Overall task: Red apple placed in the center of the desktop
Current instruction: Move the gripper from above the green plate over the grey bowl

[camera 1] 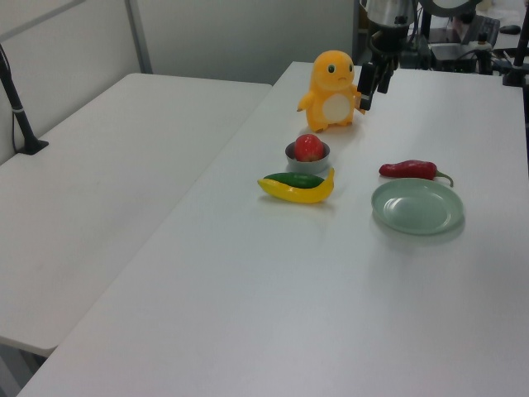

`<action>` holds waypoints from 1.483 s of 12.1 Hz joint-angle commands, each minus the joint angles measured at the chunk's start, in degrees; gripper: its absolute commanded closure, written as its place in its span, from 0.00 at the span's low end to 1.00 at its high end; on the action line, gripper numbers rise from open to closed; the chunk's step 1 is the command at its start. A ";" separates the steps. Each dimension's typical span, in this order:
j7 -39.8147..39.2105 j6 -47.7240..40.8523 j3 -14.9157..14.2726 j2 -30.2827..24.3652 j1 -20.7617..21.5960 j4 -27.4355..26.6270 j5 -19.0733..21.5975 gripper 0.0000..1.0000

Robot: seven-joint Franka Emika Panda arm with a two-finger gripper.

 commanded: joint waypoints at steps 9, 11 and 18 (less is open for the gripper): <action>-6.13 8.25 -2.11 2.43 -0.20 -0.78 3.26 0.00; -6.57 13.94 -2.11 5.14 -0.29 -0.69 2.82 0.00; -23.57 22.94 -3.16 18.24 -4.59 8.53 0.45 0.00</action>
